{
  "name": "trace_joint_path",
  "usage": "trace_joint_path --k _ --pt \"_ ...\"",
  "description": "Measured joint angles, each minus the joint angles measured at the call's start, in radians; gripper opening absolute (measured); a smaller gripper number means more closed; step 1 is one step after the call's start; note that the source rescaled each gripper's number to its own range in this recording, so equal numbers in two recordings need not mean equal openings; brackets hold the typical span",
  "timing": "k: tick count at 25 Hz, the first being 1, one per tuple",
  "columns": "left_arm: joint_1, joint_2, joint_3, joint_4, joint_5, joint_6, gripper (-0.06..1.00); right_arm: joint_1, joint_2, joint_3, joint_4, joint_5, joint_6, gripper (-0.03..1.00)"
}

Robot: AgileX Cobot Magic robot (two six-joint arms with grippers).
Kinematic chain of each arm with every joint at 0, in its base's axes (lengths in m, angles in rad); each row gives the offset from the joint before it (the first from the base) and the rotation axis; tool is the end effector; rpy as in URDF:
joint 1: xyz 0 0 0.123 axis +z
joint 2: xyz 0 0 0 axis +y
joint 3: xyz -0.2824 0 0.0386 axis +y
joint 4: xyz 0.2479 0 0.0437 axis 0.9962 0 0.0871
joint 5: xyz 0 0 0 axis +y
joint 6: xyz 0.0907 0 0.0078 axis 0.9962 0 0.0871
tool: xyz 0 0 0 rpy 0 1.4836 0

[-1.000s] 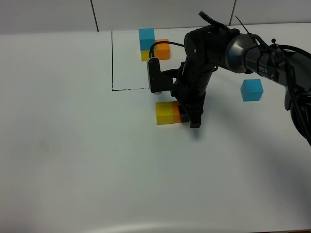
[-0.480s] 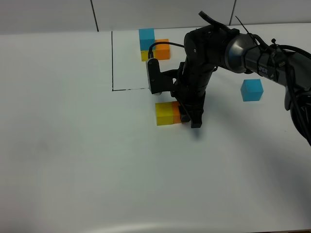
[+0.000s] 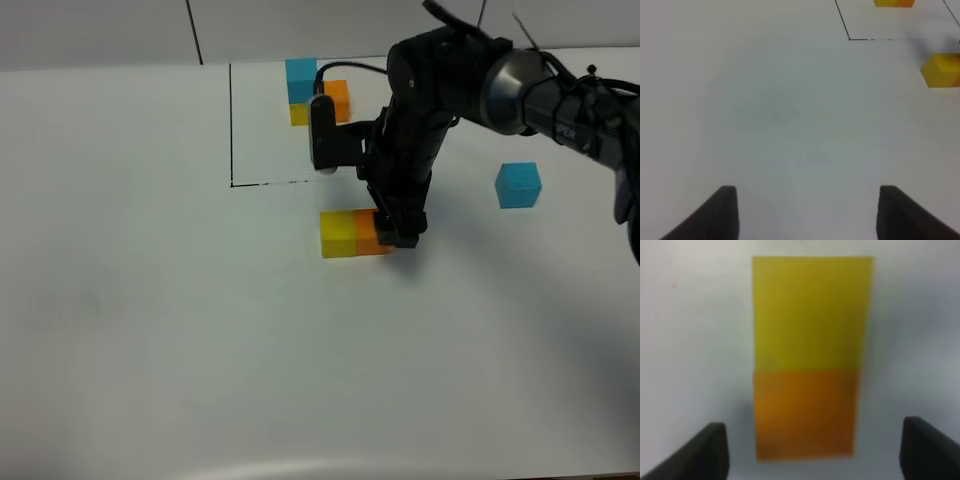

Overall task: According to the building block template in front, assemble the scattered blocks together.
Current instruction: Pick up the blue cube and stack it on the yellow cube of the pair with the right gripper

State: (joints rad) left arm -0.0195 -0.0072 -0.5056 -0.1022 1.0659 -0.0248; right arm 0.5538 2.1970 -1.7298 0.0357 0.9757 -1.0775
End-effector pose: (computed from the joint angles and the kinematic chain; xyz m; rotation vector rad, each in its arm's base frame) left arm -0.0072 -0.0080 0.2786 0.0004 2.0357 -0.1499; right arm 0.3874 0.2427 0.1676 -2.1133 2.0229 -0.0370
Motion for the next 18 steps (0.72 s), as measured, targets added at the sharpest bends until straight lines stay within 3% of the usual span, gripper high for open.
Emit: trace_joint_path --k 7,13,18 --pt "0.000 0.000 0.000 0.000 0.000 0.000 0.29 -0.087 -0.085 0.028 -0.076 0.030 0.312 0.57" --pt "0.000 0.000 0.000 0.000 0.000 0.000 0.29 -0.237 -0.105 0.050 -0.136 -0.007 0.777 0.57" --pt "0.000 0.000 0.000 0.000 0.000 0.000 0.29 -0.296 -0.105 0.050 -0.140 -0.002 0.939 0.57"
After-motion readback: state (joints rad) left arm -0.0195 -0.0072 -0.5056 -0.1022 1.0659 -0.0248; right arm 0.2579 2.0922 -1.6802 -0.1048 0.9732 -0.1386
